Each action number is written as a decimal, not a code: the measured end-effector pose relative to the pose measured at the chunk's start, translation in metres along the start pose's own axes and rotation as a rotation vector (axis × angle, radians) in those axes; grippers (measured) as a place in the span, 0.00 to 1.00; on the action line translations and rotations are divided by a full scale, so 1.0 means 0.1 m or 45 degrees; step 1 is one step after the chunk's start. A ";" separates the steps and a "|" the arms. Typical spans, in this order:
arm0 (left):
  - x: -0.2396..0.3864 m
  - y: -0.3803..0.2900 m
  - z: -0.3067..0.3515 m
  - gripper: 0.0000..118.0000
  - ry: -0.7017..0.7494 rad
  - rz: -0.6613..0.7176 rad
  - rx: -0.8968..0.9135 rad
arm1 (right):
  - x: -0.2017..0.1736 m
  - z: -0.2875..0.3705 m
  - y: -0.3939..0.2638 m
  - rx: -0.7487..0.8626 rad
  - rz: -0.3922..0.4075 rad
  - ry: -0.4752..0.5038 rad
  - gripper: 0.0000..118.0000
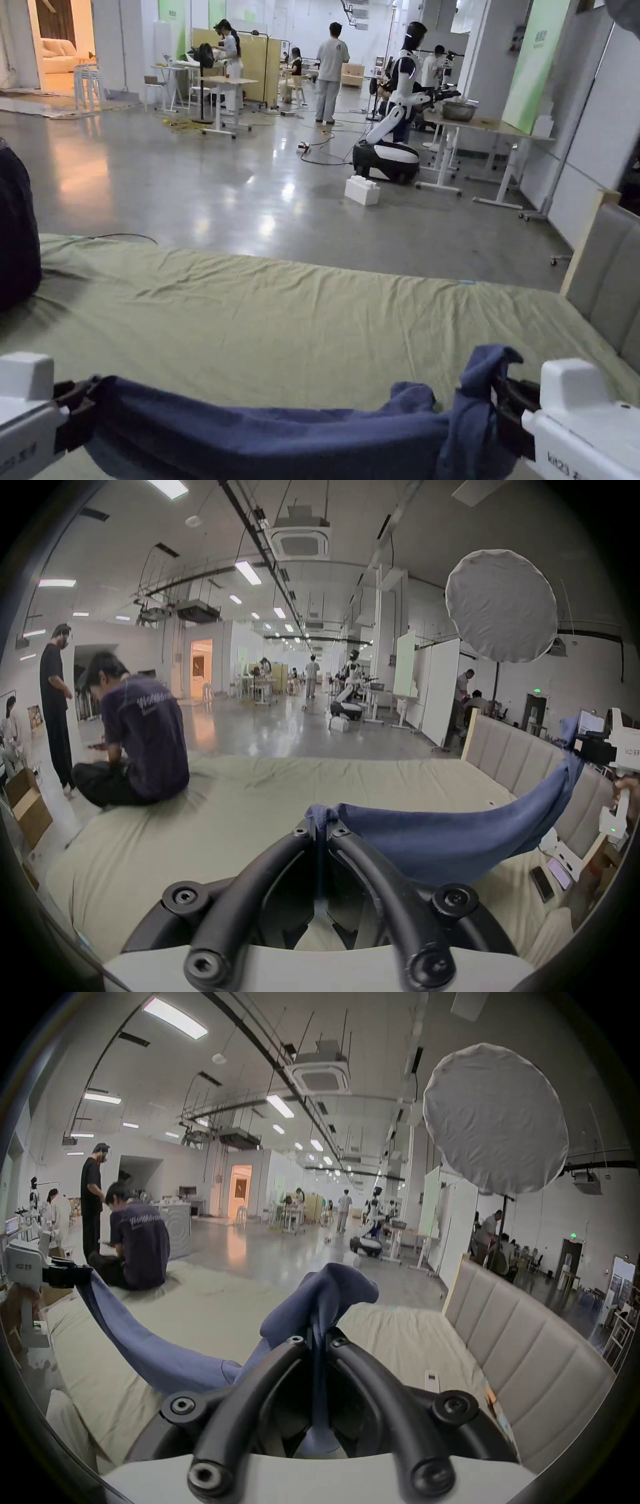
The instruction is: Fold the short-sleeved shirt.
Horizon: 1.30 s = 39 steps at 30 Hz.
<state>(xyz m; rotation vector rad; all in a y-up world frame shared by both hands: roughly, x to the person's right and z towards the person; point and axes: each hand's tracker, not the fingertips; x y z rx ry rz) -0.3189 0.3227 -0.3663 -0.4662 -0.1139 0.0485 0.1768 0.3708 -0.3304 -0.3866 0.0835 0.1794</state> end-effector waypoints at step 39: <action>0.51 -0.89 -0.56 0.57 0.058 -0.010 -0.031 | -0.78 -0.40 -1.22 0.016 -0.133 -0.185 0.66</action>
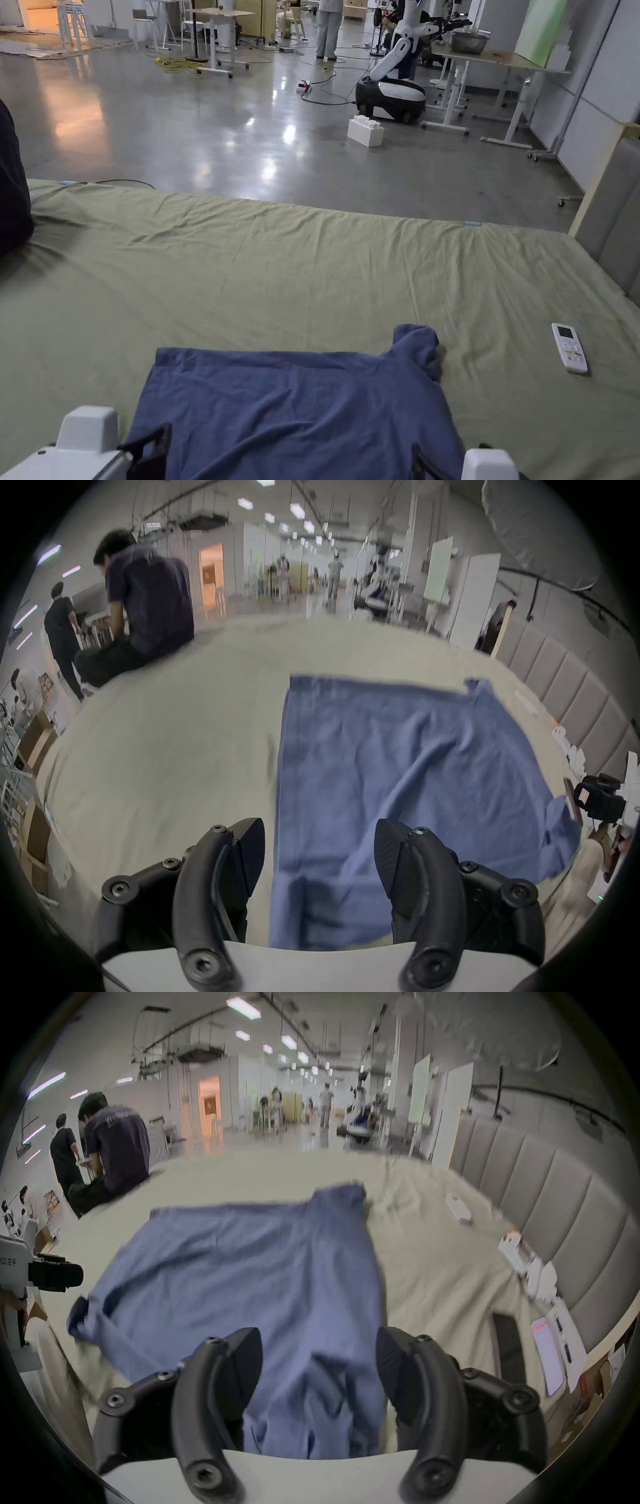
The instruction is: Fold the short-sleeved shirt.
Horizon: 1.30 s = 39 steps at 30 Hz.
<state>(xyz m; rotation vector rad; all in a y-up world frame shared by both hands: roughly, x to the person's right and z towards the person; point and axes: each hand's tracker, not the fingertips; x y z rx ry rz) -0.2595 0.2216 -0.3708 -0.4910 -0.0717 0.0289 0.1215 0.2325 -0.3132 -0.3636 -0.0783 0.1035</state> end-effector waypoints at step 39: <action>-0.68 0.78 -2.66 0.26 0.039 0.069 -0.475 | 0.01 -0.79 0.05 0.081 -0.014 -0.092 0.00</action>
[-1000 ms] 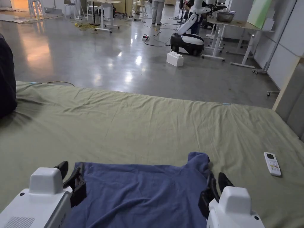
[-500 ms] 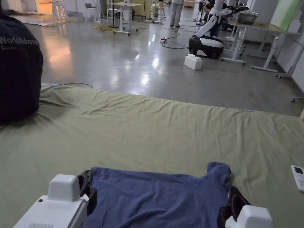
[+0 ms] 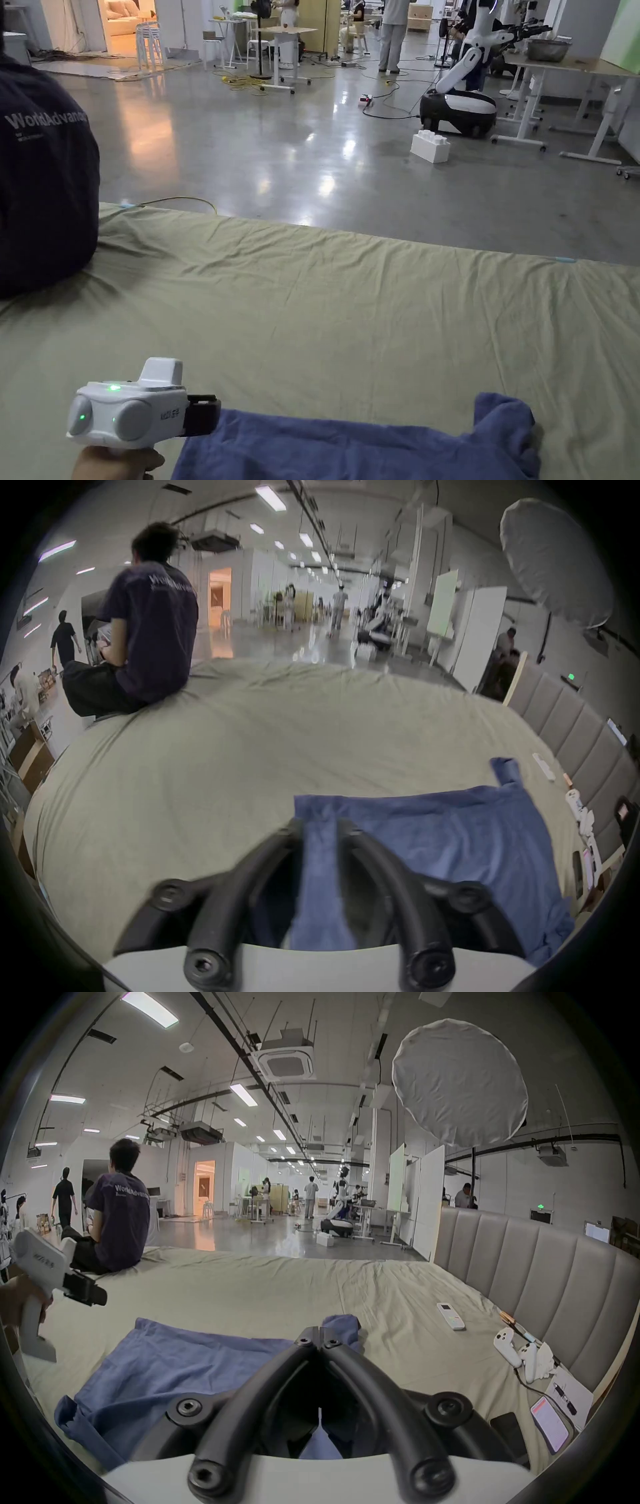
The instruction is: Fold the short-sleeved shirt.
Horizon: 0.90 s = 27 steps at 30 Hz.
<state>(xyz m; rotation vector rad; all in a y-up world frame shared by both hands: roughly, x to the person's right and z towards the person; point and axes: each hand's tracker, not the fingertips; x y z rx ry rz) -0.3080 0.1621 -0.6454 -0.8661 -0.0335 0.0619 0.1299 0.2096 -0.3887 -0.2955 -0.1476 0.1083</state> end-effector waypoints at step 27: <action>0.32 -0.09 -0.31 0.04 0.121 -0.277 -0.046 | 1.03 -1.91 -0.03 -0.579 -0.294 0.087 0.27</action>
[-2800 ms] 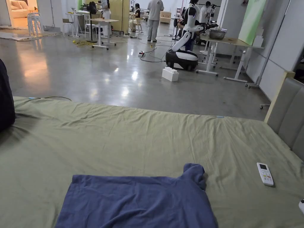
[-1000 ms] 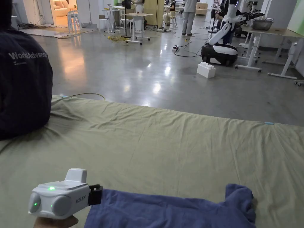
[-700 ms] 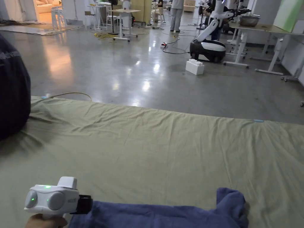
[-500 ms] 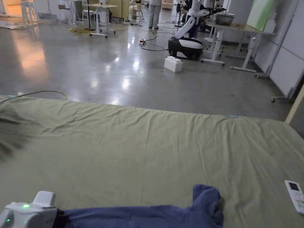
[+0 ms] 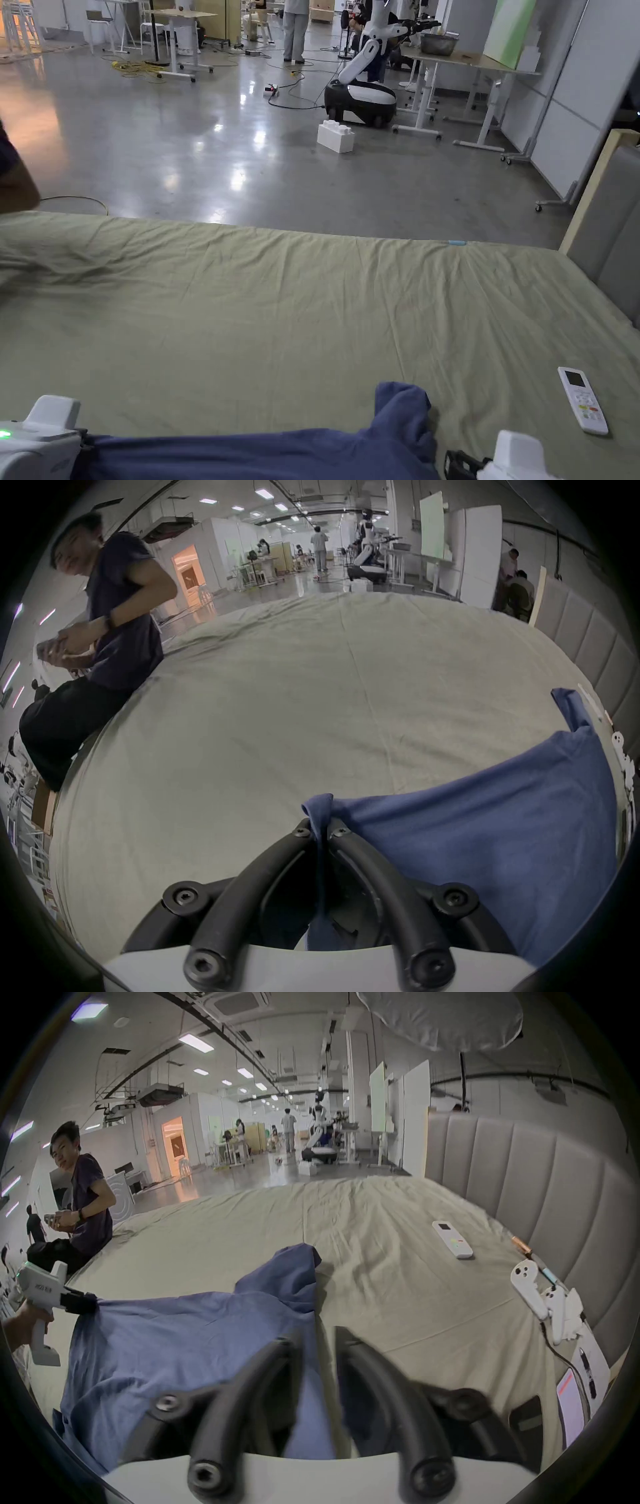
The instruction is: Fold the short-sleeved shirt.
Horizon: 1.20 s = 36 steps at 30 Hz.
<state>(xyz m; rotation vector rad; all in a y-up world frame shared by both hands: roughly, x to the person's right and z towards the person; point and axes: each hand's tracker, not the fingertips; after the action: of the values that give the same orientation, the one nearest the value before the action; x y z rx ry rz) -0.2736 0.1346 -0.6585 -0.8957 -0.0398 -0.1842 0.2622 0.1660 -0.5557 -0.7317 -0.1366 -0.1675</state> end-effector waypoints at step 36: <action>-0.25 0.41 0.94 0.04 0.007 0.099 0.268 | -0.47 0.06 0.91 0.119 0.205 0.043 0.03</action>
<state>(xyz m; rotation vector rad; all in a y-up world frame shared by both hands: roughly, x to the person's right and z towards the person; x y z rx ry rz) -0.2871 0.2369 -0.6342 -0.6852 -0.0188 -0.1075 0.2343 0.2414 -0.6186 -0.6435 -0.0526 -0.0197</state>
